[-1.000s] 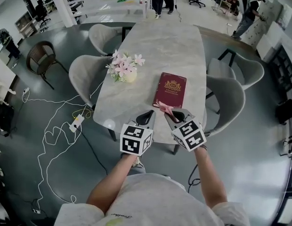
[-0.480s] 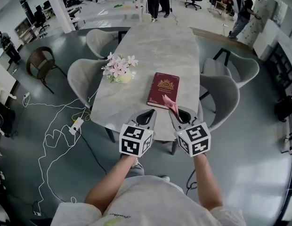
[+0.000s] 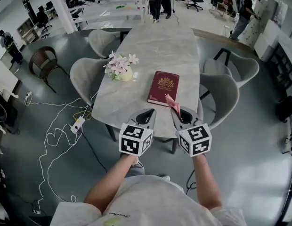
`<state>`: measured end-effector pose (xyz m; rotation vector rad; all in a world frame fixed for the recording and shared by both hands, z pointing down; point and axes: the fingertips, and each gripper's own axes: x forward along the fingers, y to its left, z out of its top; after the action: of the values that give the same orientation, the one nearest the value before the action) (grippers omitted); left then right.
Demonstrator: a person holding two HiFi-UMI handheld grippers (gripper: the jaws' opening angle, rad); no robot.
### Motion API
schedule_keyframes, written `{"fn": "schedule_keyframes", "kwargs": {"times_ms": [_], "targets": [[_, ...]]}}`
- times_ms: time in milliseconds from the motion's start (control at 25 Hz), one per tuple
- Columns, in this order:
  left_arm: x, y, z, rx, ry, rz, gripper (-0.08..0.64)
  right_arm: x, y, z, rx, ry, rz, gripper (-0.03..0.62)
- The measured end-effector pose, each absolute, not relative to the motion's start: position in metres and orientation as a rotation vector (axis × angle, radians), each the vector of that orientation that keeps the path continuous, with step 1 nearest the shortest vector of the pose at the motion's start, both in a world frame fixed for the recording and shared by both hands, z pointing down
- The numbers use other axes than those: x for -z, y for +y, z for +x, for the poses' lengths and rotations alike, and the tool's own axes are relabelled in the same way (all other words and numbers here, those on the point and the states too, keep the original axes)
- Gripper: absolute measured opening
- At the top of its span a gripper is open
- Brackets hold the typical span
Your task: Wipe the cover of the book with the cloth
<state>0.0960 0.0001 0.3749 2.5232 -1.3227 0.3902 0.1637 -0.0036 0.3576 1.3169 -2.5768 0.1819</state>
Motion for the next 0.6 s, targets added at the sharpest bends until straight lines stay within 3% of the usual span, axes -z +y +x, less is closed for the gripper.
{"fn": "schedule_keyframes", "kwargs": {"times_ms": [600], "targets": [[-0.3759,0.0037,0.1054,-0.387,-1.298,2.530,0.007,-0.3584,0.0035,0.1692,-0.178,-2.573,1.330,0.018]]}}
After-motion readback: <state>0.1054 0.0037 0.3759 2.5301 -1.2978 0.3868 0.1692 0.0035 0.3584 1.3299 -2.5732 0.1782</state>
